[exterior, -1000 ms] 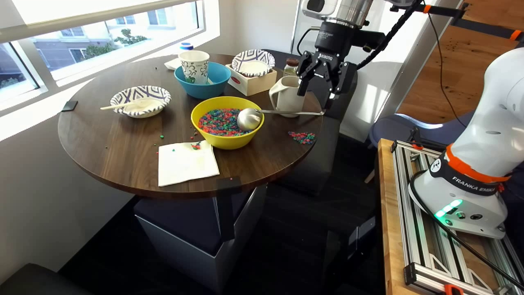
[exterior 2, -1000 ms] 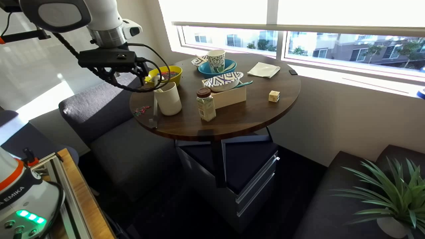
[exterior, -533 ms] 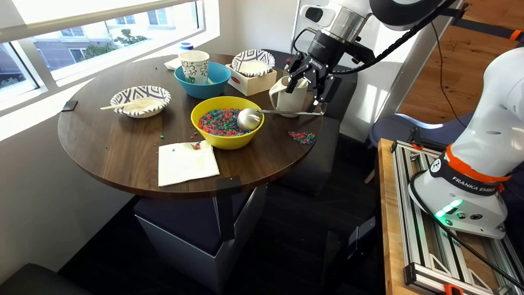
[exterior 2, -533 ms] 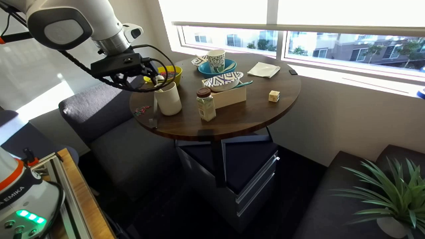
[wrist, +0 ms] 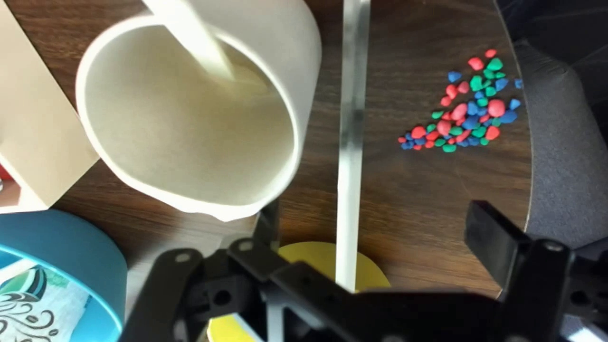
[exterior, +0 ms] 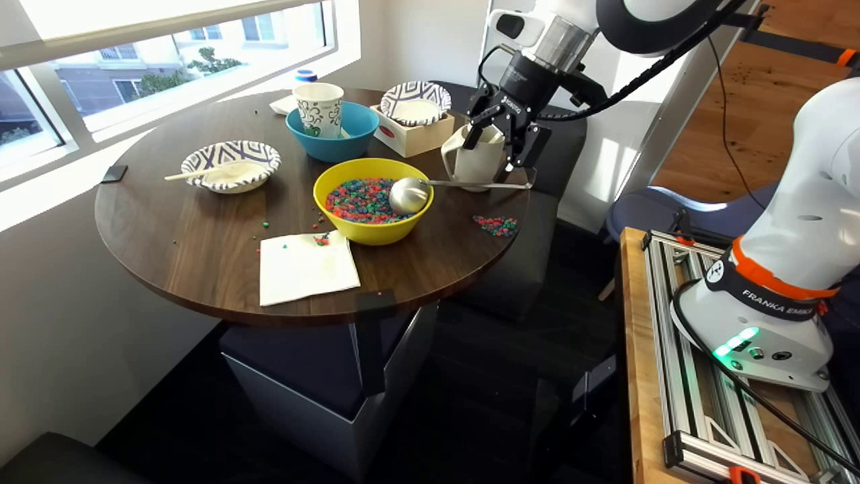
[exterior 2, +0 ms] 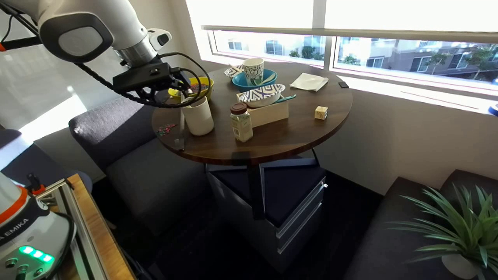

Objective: Use the silver ladle to stir the contents in the yellow bowl

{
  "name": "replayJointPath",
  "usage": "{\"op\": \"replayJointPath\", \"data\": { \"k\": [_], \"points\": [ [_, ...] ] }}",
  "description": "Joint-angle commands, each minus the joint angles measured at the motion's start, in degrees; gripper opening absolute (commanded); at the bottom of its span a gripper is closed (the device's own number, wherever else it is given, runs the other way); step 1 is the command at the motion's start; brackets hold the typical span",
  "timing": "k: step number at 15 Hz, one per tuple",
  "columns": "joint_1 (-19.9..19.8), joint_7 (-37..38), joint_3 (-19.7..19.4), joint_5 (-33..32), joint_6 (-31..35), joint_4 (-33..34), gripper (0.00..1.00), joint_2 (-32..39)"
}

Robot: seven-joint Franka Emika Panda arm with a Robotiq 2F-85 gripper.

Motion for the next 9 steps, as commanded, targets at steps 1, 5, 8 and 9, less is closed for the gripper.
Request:
{"op": "replayJointPath", "data": {
  "k": [1, 5, 8, 9],
  "points": [
    [1.21, 1.19, -0.01, -1.00, 1.74, 0.00, 1.00, 2.89],
    [2.69, 0.40, 0.84, -0.96, 1.31, 0.02, 1.00, 4.00],
    [4.52, -1.38, 0.14, 1.39, 4.22, 0.02, 1.00, 6.79],
    [4.47, -1.00, 0.33, 1.29, 5.08, 0.02, 1.00, 7.69]
  ]
}}
